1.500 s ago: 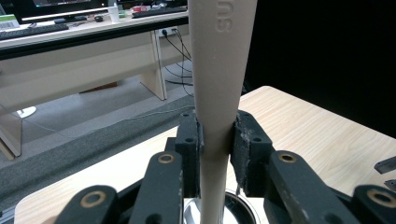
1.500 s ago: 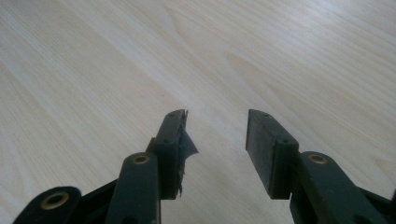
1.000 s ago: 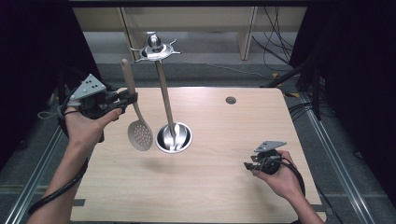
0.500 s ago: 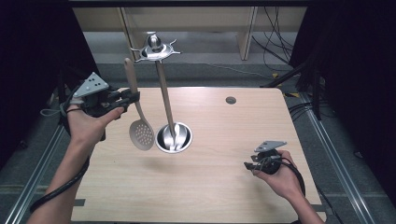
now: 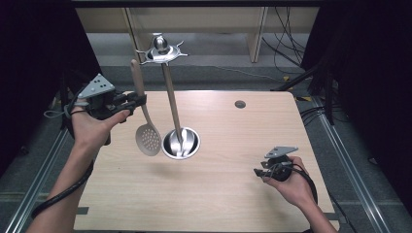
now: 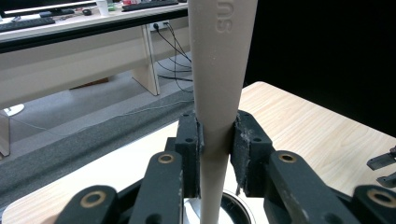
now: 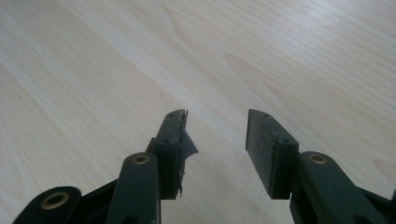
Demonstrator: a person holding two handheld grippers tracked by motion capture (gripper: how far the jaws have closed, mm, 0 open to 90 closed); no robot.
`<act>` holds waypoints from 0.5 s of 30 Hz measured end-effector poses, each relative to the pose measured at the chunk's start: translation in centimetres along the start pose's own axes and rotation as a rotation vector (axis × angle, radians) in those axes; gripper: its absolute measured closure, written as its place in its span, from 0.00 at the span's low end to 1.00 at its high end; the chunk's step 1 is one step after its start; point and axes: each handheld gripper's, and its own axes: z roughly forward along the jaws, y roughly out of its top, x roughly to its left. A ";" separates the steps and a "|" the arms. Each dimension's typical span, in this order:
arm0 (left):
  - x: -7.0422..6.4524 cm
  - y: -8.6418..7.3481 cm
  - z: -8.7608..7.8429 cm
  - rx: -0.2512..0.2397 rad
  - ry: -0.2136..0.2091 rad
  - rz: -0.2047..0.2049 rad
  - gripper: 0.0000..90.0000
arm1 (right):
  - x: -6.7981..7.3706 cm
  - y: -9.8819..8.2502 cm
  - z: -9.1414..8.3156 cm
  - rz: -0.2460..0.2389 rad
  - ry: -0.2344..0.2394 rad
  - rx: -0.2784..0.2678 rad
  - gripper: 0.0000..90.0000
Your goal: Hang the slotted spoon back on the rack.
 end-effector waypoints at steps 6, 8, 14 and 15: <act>0.2 0.1 0.1 -0.004 -0.010 0.005 0.81 | 0.0 0.0 0.0 0.000 0.000 0.000 0.65; 0.1 0.1 0.0 0.011 -0.007 -0.022 0.81 | 0.0 0.0 0.0 0.001 0.000 0.000 0.65; 0.4 0.2 0.3 0.004 -0.019 -0.003 0.81 | 0.0 0.0 0.0 0.002 0.000 0.001 0.65; 0.4 0.2 0.3 0.005 -0.021 0.000 0.81 | 0.0 0.0 0.0 0.001 -0.001 0.001 0.65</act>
